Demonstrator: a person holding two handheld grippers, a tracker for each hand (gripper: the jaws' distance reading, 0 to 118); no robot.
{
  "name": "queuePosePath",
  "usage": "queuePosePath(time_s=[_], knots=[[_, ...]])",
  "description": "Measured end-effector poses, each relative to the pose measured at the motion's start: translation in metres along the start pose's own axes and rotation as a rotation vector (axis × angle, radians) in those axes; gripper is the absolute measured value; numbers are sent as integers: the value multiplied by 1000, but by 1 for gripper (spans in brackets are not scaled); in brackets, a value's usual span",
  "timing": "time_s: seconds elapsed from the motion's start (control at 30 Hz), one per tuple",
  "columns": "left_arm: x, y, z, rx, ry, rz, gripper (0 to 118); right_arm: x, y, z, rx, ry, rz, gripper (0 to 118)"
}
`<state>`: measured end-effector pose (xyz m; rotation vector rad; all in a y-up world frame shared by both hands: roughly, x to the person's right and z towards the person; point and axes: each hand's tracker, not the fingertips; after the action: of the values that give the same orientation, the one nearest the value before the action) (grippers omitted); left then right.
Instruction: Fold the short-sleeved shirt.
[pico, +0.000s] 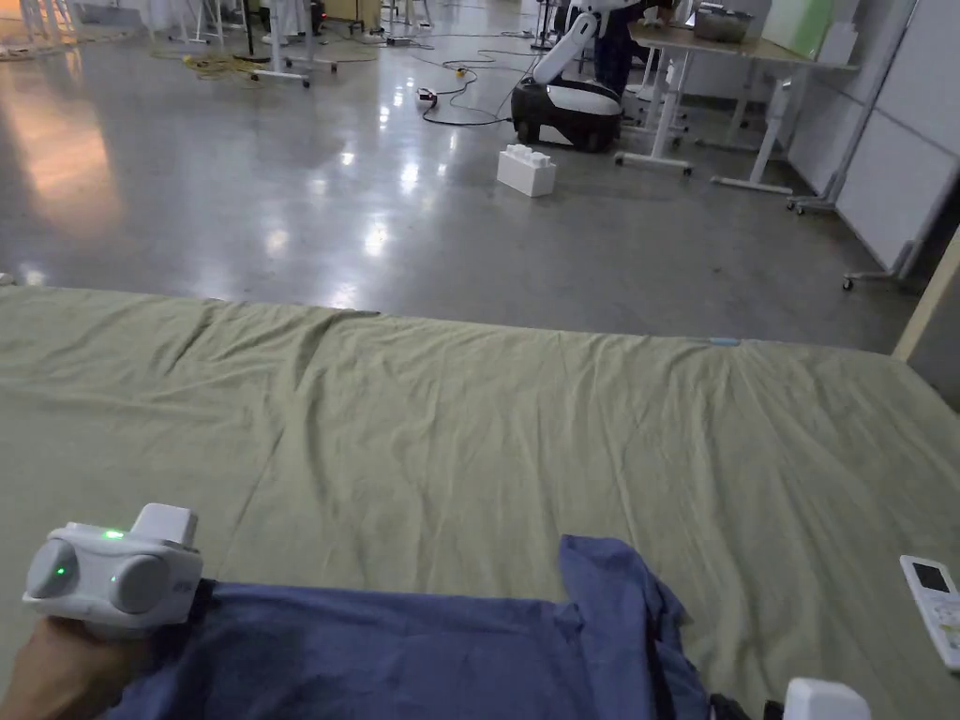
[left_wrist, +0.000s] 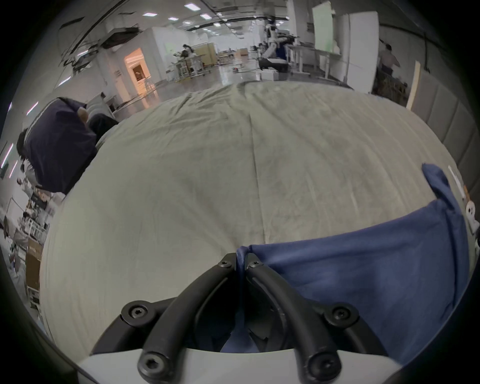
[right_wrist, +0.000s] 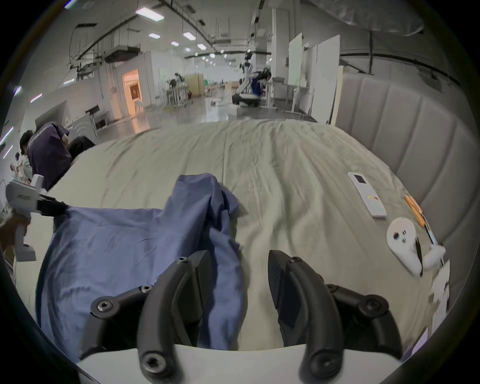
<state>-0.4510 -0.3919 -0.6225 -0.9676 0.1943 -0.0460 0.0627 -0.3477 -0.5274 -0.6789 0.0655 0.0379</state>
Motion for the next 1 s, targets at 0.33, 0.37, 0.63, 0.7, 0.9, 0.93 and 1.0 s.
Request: queuePosePath(time_s=[0.33,0.37,0.63,0.7,0.9,0.93,1.0], knots=[[-9,-6,47,84,-14,23,5,-13,52,-123,-295,53,164,57],[-10,-6,49,83,-15,25,5,-15,52,-131,-324,57,160,57],[-10,-11,48,74,-16,15,5,-32,52,-133,-344,11,181,4],[-9,-13,49,74,-10,6,5,-38,50,-133,-337,-14,266,3],[-14,-15,67,104,-10,22,5,-21,50,-104,-236,-87,241,2],[-14,-16,72,121,-9,25,5,-16,51,-96,-201,-88,238,2],[-16,-16,84,147,-8,32,5,-7,56,-79,-154,-100,212,2]])
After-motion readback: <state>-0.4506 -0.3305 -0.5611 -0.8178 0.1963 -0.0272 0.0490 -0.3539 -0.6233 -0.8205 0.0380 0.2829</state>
